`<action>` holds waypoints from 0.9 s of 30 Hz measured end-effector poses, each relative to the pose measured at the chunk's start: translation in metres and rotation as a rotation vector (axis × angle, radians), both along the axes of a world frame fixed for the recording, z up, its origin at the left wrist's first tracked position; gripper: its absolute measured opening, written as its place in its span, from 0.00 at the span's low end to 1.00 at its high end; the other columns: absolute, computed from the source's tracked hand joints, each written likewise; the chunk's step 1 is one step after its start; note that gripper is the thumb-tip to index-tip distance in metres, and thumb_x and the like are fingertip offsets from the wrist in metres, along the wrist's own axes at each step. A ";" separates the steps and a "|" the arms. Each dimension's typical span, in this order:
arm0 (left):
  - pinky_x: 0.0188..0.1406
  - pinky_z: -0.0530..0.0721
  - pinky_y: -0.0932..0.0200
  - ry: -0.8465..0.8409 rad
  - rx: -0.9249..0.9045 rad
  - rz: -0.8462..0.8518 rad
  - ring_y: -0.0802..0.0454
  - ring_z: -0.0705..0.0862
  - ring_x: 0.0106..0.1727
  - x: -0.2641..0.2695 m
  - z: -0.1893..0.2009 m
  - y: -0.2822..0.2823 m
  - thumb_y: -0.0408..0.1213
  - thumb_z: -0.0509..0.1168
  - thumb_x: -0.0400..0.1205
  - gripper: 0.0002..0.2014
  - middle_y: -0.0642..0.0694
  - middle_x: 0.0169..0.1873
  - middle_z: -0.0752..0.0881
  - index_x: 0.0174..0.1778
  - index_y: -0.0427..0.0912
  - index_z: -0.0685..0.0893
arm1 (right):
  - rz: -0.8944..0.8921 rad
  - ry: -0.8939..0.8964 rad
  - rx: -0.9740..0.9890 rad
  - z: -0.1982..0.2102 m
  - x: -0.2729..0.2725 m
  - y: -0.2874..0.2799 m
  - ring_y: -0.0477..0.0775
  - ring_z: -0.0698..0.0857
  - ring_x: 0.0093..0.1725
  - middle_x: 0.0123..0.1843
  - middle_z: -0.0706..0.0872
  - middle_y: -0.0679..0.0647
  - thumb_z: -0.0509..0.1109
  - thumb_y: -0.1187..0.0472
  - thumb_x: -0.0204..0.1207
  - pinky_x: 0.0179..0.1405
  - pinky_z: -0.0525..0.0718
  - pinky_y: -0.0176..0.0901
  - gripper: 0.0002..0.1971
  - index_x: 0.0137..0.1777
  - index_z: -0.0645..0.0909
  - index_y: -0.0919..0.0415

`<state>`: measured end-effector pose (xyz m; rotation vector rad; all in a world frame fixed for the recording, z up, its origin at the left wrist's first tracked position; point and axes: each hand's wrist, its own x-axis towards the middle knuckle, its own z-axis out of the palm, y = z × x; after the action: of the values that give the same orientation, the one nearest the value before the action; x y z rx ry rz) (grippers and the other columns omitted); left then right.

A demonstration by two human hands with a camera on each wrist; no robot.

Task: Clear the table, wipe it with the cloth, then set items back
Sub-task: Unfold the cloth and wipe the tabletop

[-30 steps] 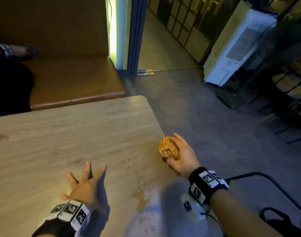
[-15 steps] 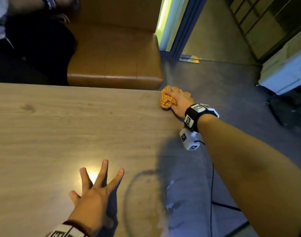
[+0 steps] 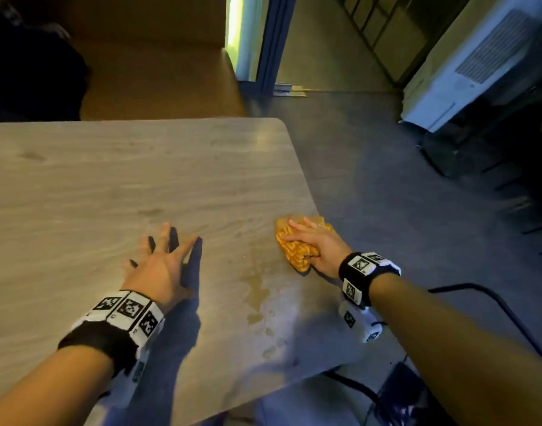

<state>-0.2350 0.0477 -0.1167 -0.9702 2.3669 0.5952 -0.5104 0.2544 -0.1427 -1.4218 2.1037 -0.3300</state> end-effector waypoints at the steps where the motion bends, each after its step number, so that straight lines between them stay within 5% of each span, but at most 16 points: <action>1: 0.72 0.65 0.23 0.010 -0.033 -0.024 0.28 0.44 0.83 0.007 -0.002 0.008 0.60 0.75 0.70 0.54 0.48 0.84 0.34 0.83 0.68 0.42 | -0.014 0.009 -0.016 -0.002 0.011 0.021 0.59 0.55 0.85 0.84 0.63 0.47 0.71 0.76 0.67 0.83 0.51 0.54 0.37 0.74 0.77 0.46; 7: 0.74 0.65 0.26 -0.064 0.036 -0.061 0.28 0.50 0.83 0.041 -0.024 0.020 0.80 0.67 0.46 0.65 0.48 0.85 0.35 0.77 0.77 0.38 | -0.077 -0.008 -0.065 -0.010 0.080 0.128 0.50 0.53 0.83 0.82 0.62 0.41 0.69 0.73 0.68 0.80 0.45 0.42 0.34 0.73 0.79 0.45; 10: 0.78 0.60 0.31 -0.091 0.003 -0.072 0.27 0.50 0.82 0.039 -0.011 0.028 0.74 0.73 0.56 0.62 0.45 0.85 0.40 0.82 0.71 0.42 | -0.137 -0.047 -0.118 -0.014 0.110 0.167 0.51 0.55 0.84 0.80 0.64 0.38 0.67 0.76 0.67 0.77 0.44 0.31 0.34 0.70 0.81 0.45; 14: 0.81 0.57 0.36 -0.122 -0.014 -0.081 0.27 0.47 0.82 0.036 -0.002 0.033 0.65 0.77 0.65 0.58 0.45 0.86 0.39 0.84 0.66 0.44 | -0.151 -0.110 -0.191 -0.018 0.142 0.196 0.60 0.62 0.82 0.79 0.69 0.43 0.73 0.73 0.67 0.77 0.55 0.55 0.32 0.66 0.81 0.40; 16: 0.79 0.61 0.34 -0.102 0.006 -0.054 0.25 0.45 0.81 0.037 -0.005 0.029 0.64 0.79 0.63 0.60 0.48 0.85 0.39 0.84 0.68 0.45 | -0.378 -0.292 -0.223 -0.013 0.156 0.204 0.61 0.73 0.77 0.77 0.77 0.52 0.77 0.69 0.69 0.76 0.68 0.58 0.24 0.62 0.84 0.45; 18: 0.78 0.63 0.32 -0.098 0.012 -0.045 0.25 0.45 0.81 0.037 -0.011 0.027 0.64 0.79 0.62 0.60 0.49 0.85 0.38 0.83 0.69 0.45 | -0.397 -0.332 -0.349 -0.001 0.175 0.206 0.58 0.85 0.64 0.66 0.86 0.54 0.70 0.60 0.80 0.70 0.79 0.55 0.09 0.57 0.87 0.49; 20: 0.77 0.63 0.30 -0.107 0.004 -0.046 0.26 0.44 0.81 0.036 -0.013 0.026 0.65 0.79 0.61 0.60 0.50 0.85 0.38 0.82 0.71 0.45 | -0.370 -0.361 -0.464 0.010 0.171 0.193 0.58 0.88 0.50 0.49 0.91 0.50 0.68 0.62 0.81 0.61 0.82 0.65 0.10 0.52 0.88 0.47; 21: 0.77 0.62 0.29 -0.119 0.007 -0.046 0.26 0.44 0.81 0.036 -0.013 0.026 0.65 0.79 0.61 0.60 0.51 0.85 0.38 0.82 0.71 0.45 | -0.424 -0.277 -0.512 0.015 0.160 0.182 0.56 0.89 0.51 0.50 0.91 0.49 0.69 0.70 0.77 0.60 0.83 0.65 0.16 0.56 0.88 0.48; 23: 0.77 0.62 0.30 -0.122 0.018 -0.041 0.26 0.44 0.81 0.036 -0.015 0.025 0.65 0.79 0.61 0.60 0.50 0.85 0.37 0.82 0.70 0.45 | -0.540 0.009 -0.514 0.015 0.119 0.146 0.54 0.84 0.66 0.66 0.86 0.53 0.67 0.78 0.67 0.73 0.77 0.53 0.30 0.67 0.84 0.54; 24: 0.77 0.62 0.30 -0.115 0.017 -0.041 0.25 0.45 0.81 0.037 -0.018 0.024 0.65 0.79 0.61 0.60 0.50 0.85 0.38 0.82 0.70 0.45 | -0.581 0.046 -0.462 0.016 0.098 0.129 0.53 0.79 0.71 0.71 0.82 0.55 0.65 0.77 0.65 0.77 0.71 0.47 0.32 0.69 0.83 0.56; 27: 0.76 0.65 0.33 -0.098 -0.020 -0.057 0.25 0.48 0.79 0.037 -0.027 0.022 0.68 0.78 0.59 0.61 0.49 0.85 0.40 0.83 0.70 0.46 | -0.484 0.046 -0.127 0.000 0.066 0.102 0.59 0.68 0.80 0.80 0.72 0.55 0.65 0.72 0.71 0.83 0.60 0.50 0.30 0.73 0.80 0.52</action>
<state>-0.1977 0.0695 -0.1435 -0.9161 2.3091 0.4921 -0.4439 0.3567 -0.1426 -0.9737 2.4881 -0.6323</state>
